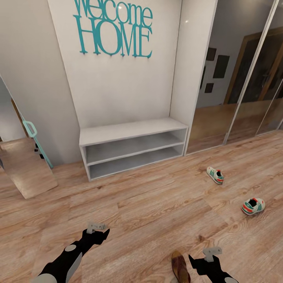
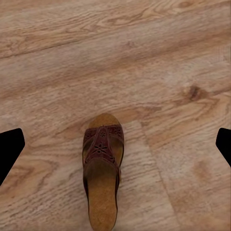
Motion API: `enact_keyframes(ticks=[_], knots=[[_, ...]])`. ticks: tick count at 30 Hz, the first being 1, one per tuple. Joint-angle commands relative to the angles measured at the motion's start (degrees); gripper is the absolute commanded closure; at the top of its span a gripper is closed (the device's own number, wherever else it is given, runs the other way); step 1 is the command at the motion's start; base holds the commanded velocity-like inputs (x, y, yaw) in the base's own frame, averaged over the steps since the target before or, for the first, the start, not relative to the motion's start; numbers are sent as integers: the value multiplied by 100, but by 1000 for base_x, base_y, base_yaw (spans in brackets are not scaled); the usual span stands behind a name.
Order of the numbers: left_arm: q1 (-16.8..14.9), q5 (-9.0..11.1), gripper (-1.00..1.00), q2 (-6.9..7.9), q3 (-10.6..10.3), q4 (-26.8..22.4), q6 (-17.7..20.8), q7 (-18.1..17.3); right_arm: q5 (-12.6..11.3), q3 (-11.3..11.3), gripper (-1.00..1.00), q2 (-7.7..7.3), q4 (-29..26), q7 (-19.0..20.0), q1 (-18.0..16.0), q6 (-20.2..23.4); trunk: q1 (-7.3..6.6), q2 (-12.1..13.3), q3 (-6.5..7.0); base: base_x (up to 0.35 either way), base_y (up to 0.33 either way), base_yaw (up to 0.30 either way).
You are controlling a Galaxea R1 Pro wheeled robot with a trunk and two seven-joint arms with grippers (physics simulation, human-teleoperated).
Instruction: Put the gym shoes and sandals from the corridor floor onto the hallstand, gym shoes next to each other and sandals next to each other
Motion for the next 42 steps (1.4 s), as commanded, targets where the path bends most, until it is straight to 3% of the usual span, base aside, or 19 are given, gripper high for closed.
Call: enact_keyframes(ticks=[1, 42], knots=[[-4, 0, -100, 1, 2, 5, -19, -19, -7, 0, -100, -2, 4, 21, -3, -19, 22, -44, -23, 0, 0, 0], [-4, 2, -100, 1, 11, 12, -12, -46, -7, 0, -100, -3, 4, 18, -5, -23, 922, -1688, -760, 0, 0, 0]])
